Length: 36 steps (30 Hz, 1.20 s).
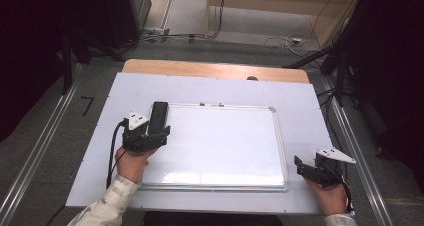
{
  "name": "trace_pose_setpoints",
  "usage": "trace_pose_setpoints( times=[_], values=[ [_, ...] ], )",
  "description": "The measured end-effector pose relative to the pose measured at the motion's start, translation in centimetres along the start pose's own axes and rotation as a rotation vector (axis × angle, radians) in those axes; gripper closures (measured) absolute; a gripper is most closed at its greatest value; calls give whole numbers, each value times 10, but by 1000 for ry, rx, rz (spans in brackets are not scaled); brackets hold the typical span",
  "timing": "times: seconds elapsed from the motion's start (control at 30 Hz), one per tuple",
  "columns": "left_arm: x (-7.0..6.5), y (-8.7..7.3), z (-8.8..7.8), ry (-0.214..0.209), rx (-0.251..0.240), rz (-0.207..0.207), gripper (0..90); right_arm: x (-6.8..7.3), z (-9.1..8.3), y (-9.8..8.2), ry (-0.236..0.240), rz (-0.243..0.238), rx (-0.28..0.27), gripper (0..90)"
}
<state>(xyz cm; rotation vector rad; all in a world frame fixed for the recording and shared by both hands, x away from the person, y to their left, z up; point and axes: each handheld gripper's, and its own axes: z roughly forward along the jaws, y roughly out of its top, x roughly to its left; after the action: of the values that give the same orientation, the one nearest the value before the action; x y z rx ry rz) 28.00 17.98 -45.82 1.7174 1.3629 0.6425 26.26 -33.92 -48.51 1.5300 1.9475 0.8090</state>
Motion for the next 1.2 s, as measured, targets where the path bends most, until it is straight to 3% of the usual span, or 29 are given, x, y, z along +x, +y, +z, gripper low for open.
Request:
trace_pose_setpoints(
  times=[0.77,1.2],
  values=[
    [21,-18,-17,41,19,-14,204,0,0,0,-1,-2,0,197],
    [26,-26,-24,76,18,12,204,0,0,0,-4,-2,2,197]
  ],
)
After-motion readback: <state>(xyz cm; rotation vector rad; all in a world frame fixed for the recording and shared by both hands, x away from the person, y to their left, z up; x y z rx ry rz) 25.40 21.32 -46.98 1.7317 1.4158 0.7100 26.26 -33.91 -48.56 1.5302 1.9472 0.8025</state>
